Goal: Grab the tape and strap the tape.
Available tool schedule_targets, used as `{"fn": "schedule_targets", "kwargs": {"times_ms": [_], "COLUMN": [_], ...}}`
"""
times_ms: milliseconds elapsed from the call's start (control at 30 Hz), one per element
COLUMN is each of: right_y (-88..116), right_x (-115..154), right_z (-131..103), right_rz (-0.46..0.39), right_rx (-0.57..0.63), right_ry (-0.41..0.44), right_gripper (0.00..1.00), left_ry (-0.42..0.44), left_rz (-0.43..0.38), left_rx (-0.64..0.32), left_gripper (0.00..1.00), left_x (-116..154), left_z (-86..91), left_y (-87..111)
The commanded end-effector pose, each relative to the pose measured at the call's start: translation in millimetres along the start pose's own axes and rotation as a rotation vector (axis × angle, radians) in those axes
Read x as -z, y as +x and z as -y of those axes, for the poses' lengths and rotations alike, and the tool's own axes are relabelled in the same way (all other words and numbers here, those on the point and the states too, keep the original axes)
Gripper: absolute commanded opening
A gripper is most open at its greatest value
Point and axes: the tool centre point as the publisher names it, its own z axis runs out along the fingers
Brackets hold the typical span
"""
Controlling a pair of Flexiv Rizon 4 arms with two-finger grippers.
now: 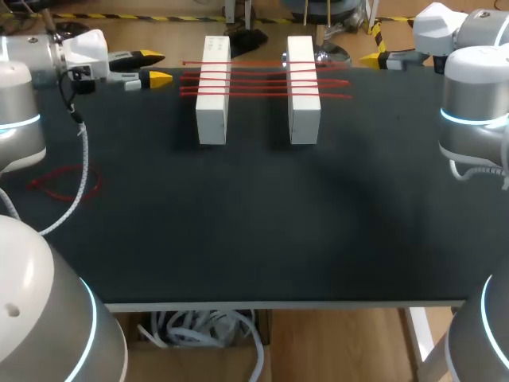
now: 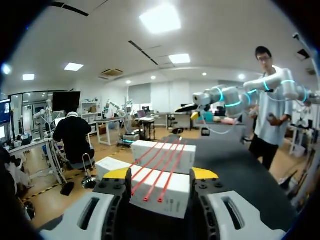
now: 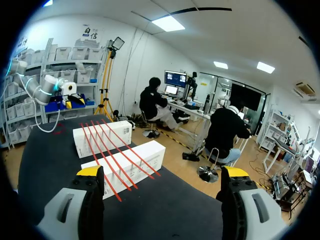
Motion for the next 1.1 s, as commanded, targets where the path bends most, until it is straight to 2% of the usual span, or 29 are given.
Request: {"fn": "schedule_targets", "kwargs": {"times_ms": [33, 200, 300, 433, 667, 800, 833, 900, 967, 1100], "right_y": [0, 0, 0, 0, 0, 0, 0, 0, 0, 0], "right_x": [1, 1, 1, 1, 1, 1, 1, 1, 1, 1], "right_z": [0, 0, 0, 0, 0, 0, 0, 0, 0, 0], "right_rz": [-0.002, -0.002, -0.002, -0.002, -0.002, -0.002, -0.002, -0.002, -0.002, -0.002], "right_rx": [0.000, 0.000, 0.000, 0.000, 0.000, 0.000, 0.000, 0.000, 0.000, 0.000], "right_ry": [0.002, 0.002, 0.002, 0.002, 0.002, 0.002, 0.002, 0.002, 0.002, 0.002], "right_gripper": [1.00, 1.00, 1.00, 1.00, 1.00, 1.00, 1.00, 1.00, 1.00, 1.00], "left_ry": [0.016, 0.015, 0.016, 0.018, 0.022, 0.027, 0.027, 0.030, 0.031, 0.033], "left_rz": [-0.019, -0.033, -0.040, -0.047, -0.053, -0.055, -0.055, -0.056, -0.056, -0.056], "left_rx": [-0.004, 0.002, 0.010, 0.016, 0.021, 0.023, 0.024, 0.026, 0.028, 0.032], "left_gripper": [0.49, 0.46, 0.52, 0.45, 0.16, 0.22, 0.27, 0.24, 0.26, 0.17], "left_x": [-3, -7, -9, -11, -16, -19, -19, -20, -21, -23], "left_z": [-6.0, -13.1, -16.3, -22.2, -29.5, -34.1, -35.2, -37.5, -39.7, -43.5], "left_y": [-1.6, 0.5, 1.9, 3.5, 6.6, 7.9, 8.2, 8.5, 8.6, 8.2]}}
